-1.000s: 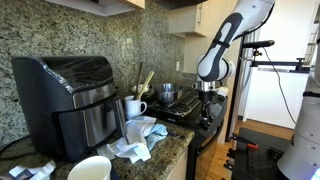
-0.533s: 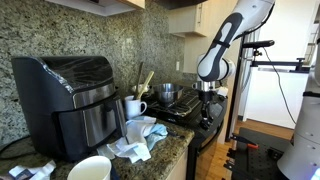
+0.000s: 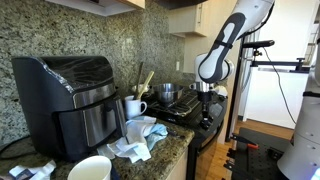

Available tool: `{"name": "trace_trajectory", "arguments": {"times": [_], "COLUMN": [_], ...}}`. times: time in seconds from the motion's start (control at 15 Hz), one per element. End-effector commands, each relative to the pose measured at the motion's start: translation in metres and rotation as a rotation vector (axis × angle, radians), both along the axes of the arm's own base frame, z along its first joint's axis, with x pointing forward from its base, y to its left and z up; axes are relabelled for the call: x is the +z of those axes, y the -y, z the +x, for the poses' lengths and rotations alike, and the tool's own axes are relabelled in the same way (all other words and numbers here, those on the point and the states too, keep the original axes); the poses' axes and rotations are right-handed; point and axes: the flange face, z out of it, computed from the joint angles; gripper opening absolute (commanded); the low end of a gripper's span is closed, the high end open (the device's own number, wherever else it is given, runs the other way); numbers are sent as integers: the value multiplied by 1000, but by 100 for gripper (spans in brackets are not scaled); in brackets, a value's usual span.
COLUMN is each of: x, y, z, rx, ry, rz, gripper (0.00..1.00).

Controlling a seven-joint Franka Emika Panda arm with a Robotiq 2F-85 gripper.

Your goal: Turn the first knob on the left

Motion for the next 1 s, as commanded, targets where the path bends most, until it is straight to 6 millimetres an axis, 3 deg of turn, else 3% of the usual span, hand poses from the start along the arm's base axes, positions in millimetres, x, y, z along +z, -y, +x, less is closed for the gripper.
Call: {"name": "trace_trajectory", "arguments": {"times": [0.0, 0.93], "x": [-32, -35], "y": [-32, -45], "z": [5, 10], "rx": [87, 315], "ry": [-35, -91], "rz": [-5, -95], "gripper": [8, 8]}}
